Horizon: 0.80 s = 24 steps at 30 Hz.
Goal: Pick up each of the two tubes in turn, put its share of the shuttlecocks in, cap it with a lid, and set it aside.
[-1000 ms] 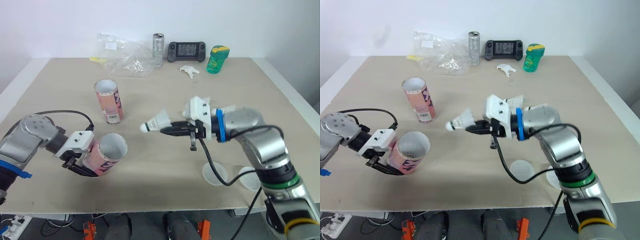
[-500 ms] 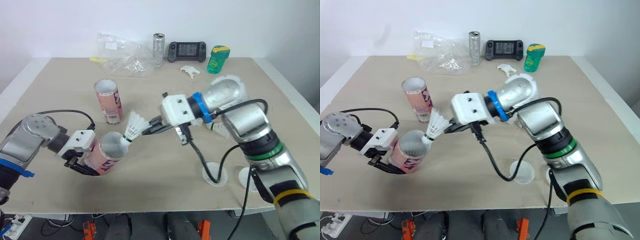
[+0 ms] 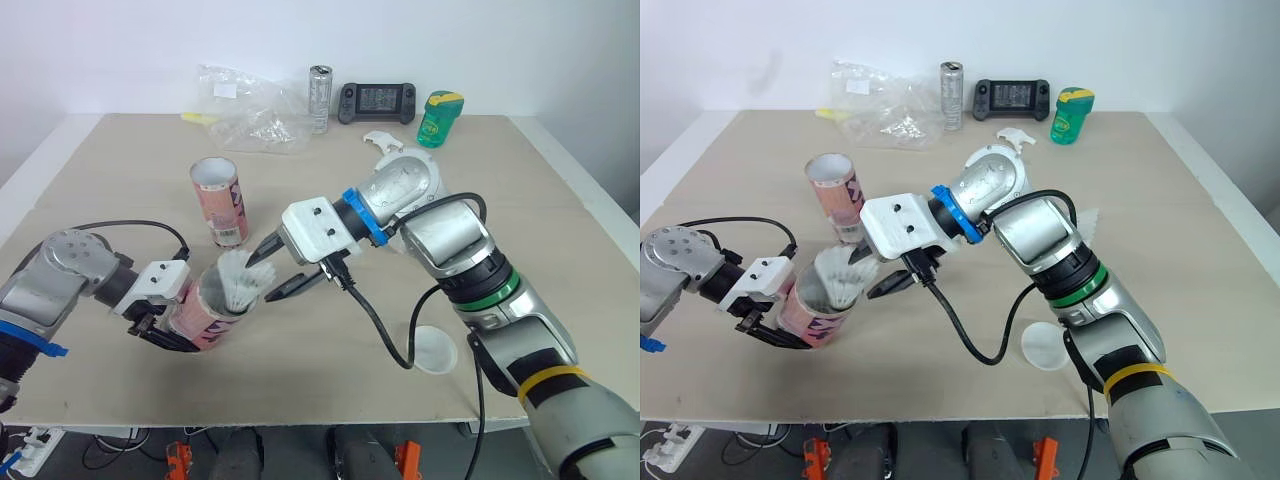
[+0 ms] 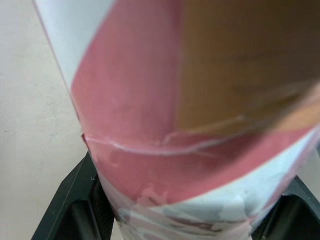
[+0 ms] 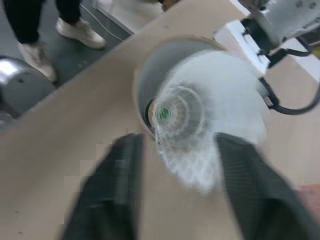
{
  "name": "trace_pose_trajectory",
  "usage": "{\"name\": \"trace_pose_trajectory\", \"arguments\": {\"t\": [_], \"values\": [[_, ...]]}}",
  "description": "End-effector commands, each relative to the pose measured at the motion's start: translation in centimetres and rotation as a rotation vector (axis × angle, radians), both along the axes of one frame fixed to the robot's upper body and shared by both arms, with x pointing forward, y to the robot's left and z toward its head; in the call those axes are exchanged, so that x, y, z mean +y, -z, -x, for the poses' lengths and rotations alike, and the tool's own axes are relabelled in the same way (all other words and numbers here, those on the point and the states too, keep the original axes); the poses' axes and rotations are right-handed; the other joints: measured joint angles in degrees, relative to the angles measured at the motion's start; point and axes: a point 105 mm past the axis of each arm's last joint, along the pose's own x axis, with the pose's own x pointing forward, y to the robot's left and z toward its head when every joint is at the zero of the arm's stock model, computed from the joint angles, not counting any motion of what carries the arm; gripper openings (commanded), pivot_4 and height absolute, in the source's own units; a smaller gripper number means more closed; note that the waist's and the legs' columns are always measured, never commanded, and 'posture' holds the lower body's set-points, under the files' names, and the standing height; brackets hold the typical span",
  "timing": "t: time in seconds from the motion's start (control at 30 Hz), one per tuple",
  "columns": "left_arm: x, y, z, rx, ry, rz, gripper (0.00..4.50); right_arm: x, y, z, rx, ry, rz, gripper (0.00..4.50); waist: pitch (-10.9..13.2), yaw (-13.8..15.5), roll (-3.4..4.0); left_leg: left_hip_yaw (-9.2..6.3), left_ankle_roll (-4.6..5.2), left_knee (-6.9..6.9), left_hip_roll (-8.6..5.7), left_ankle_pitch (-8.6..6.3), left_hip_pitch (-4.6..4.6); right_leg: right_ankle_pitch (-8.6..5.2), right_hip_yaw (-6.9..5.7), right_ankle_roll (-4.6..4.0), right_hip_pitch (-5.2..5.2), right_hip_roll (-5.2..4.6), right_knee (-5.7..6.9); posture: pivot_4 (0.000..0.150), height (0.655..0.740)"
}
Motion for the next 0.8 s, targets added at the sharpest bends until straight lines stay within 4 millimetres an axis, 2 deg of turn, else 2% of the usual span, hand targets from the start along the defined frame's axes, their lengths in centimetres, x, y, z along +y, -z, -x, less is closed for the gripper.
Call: {"name": "trace_pose_trajectory", "arguments": {"t": [0.03,0.17,0.23,0.3,0.43,0.53,0.57,0.8], "values": [[-0.2,-0.6,-0.1,-0.027,0.006,0.004,2.84,-1.0,-2.8,1.0,-0.011,-0.015,-0.075,4.40,0.00,0.02,0.00,-0.01,0.00,0.00,0.00,0.00,0.00,0.00,-0.01,-0.01,-0.01,0.00,0.00,0.150,0.7236],[-0.2,-0.6,-0.1,-0.028,0.004,0.009,2.84,-5.1,-4.0,-1.2,0.011,0.205,-0.185,4.40,-0.03,0.30,-0.05,-0.04,0.00,0.01,-0.03,0.00,-0.04,-0.01,-0.06,0.01,0.01,-0.04,-0.02,0.150,0.7236],[-0.1,-0.5,0.0,-0.027,0.003,0.008,2.84,-9.0,-3.8,-2.6,0.011,0.396,-0.230,4.40,-0.03,0.27,-0.06,0.01,0.00,0.02,-0.09,0.00,-0.05,-0.03,-0.03,0.05,0.03,-0.11,-0.04,0.150,0.7236],[-0.1,-0.5,0.1,-0.026,0.003,0.010,2.84,-11.5,-3.5,-3.2,0.016,0.513,-0.245,4.40,-0.03,0.28,-0.06,-0.01,-0.01,0.00,-0.11,0.00,-0.07,-0.06,-0.02,0.08,0.03,-0.11,-0.06,0.150,0.7236],[-0.2,-0.6,0.1,-0.026,-0.002,0.020,2.84,-18.3,-1.7,-4.9,0.037,0.864,-0.279,4.40,0.01,0.09,0.00,0.04,-0.01,-0.08,-0.12,-0.01,-0.04,-0.08,0.04,0.05,-0.06,-0.09,-0.03,0.150,0.7236],[0.0,-0.6,0.3,-0.023,-0.005,0.020,2.84,-24.6,0.7,-5.6,0.082,1.165,-0.289,4.40,0.01,0.06,0.00,0.02,0.00,-0.10,-0.11,-0.01,-0.05,-0.09,0.05,0.04,-0.08,-0.05,-0.02,0.150,0.7236],[-0.1,-0.7,0.3,-0.019,-0.009,0.030,2.84,-26.1,1.6,-5.6,0.103,1.232,-0.285,4.40,0.00,0.05,-0.01,0.02,0.00,-0.10,-0.11,-0.01,-0.05,-0.09,0.05,0.04,-0.06,-0.05,-0.03,0.150,0.7236],[0.2,-0.6,0.1,-0.029,-0.020,0.021,2.84,-28.9,4.9,-5.9,0.231,1.359,-0.282,4.40,0.04,-1.04,0.03,0.19,0.01,-0.07,-0.13,0.00,0.06,0.08,0.26,0.09,-0.10,-0.04,-0.01,0.150,0.7236]]}}
